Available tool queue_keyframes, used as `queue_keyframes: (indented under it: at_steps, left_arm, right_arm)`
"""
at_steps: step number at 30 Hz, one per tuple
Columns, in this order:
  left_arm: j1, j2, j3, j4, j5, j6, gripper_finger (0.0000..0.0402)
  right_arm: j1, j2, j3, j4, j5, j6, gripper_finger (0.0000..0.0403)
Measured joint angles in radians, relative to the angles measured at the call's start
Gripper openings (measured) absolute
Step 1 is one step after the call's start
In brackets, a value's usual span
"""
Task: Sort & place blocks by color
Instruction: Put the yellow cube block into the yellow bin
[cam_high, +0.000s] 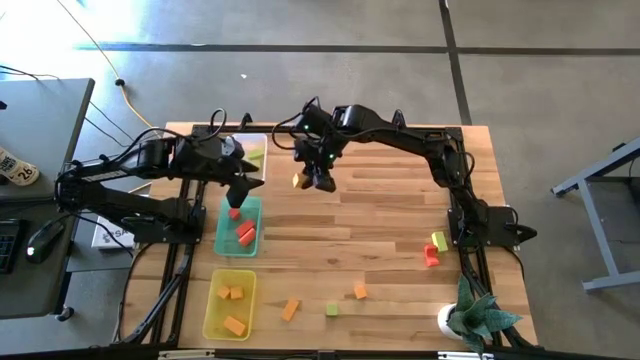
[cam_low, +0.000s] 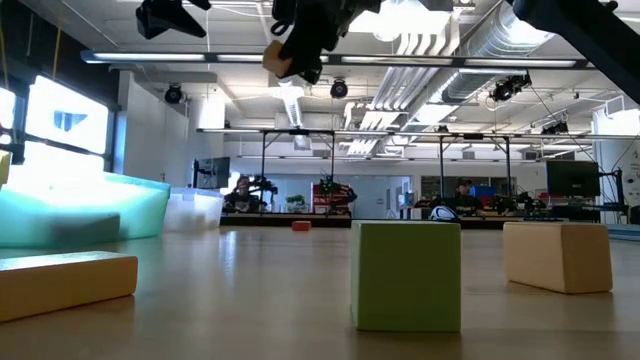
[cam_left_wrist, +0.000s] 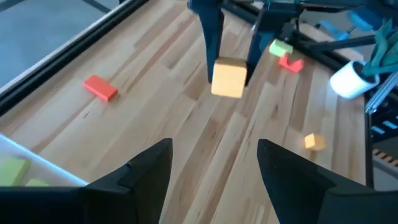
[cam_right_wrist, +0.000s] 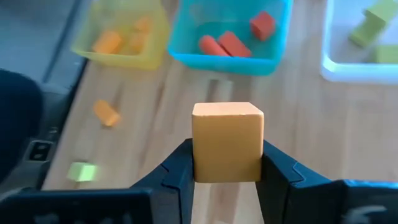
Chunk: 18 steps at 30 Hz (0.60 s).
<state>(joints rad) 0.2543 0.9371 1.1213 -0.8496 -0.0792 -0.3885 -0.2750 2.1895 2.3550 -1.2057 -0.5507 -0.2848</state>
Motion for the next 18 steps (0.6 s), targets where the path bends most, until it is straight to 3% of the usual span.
queue_keyframes:
  at_steps: [8,15,18]
  left_arm:
    - [0.0,0.0,0.0,0.049,-0.014,-0.004,0.0223]
    - [0.001,0.0,0.0,0.052,-0.064,-0.194,0.0223]
    - [0.001,0.0,0.0,0.055,-0.05,-0.191,0.0223]
  right_arm:
    - [-0.018,0.0,0.0,0.067,-0.134,-0.003,0.0101]
    - [-0.02,0.0,0.0,0.176,-0.218,0.072,0.0101]
    - [-0.02,0.0,0.0,0.245,-0.301,0.101,0.0101]
